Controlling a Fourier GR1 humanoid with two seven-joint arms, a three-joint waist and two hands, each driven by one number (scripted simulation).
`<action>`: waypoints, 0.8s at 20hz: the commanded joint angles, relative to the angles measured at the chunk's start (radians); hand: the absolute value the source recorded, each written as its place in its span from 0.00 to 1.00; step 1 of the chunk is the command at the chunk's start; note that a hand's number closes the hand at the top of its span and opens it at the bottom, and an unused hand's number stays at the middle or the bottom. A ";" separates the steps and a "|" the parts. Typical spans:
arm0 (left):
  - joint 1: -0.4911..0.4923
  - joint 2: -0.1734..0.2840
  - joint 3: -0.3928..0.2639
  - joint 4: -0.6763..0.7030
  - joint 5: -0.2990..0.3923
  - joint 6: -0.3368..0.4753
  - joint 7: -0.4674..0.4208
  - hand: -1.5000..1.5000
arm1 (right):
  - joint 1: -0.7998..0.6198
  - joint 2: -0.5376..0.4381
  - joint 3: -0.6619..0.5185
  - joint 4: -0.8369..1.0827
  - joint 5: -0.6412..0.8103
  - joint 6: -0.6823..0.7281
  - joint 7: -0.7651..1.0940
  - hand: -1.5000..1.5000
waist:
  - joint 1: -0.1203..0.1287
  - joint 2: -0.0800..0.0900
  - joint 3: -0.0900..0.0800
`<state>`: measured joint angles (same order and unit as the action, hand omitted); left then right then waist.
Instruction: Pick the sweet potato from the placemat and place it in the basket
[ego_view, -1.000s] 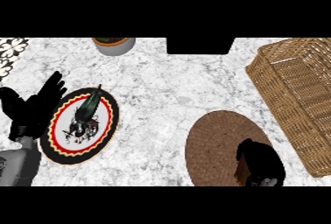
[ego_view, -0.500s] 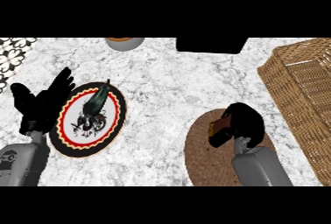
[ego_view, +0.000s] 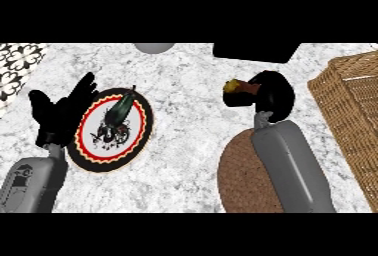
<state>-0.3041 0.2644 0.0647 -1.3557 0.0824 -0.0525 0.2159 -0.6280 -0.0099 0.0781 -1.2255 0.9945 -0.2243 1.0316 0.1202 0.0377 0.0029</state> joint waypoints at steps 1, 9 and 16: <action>-0.017 0.007 -0.001 0.008 -0.006 -0.001 0.008 0.50 | -0.132 0.009 -0.019 0.044 0.024 -0.277 0.041 1.00 | 0.018 -0.002 0.000; 0.006 0.009 0.014 0.032 -0.003 -0.003 -0.009 0.50 | -0.419 0.010 -0.048 0.302 0.299 -0.444 0.185 1.00 | -0.014 -0.015 -0.006; 0.016 0.038 0.052 0.052 0.009 -0.009 -0.013 0.50 | -0.638 -0.001 -0.185 0.472 0.470 -0.360 0.288 1.00 | -0.061 -0.023 -0.006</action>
<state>-0.2953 0.2792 0.0864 -1.3307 0.0753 -0.0464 0.2130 -1.1461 -0.0102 -0.0589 -0.8374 1.3785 -0.5627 1.1108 0.0814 0.0182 -0.0028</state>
